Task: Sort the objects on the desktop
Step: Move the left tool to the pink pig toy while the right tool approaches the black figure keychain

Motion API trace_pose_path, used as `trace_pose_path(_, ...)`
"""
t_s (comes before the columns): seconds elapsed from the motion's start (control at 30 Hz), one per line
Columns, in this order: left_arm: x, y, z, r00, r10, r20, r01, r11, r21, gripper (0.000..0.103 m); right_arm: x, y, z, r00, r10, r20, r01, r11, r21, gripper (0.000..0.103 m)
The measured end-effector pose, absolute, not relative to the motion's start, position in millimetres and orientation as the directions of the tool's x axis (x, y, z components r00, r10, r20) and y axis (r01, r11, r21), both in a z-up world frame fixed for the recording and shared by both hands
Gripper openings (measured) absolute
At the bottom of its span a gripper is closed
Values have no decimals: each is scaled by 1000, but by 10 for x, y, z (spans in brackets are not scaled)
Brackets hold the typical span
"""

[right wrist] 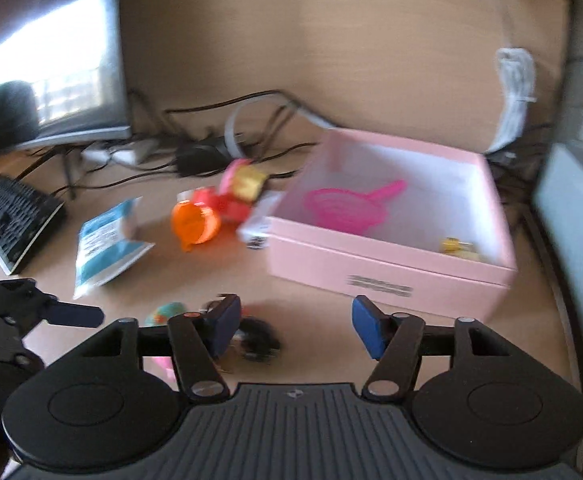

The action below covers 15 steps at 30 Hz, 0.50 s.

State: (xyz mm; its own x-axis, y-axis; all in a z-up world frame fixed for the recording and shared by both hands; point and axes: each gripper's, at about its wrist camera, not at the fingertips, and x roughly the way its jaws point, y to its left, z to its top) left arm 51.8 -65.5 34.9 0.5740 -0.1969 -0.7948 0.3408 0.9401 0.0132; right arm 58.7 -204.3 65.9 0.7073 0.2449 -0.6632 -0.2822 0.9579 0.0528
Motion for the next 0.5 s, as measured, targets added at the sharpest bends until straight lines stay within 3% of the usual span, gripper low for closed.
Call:
trace_pose_path(0.27,670,-409,359,650,7,-760,182,969,165,103,521,-2241,633,713,197,-673,-236,971,33,70)
trace_pose_path(0.5,617,386,459,618,179,-766,-91,983,157,103,579,-2058,558,681,246,-690,-302,952,41,72)
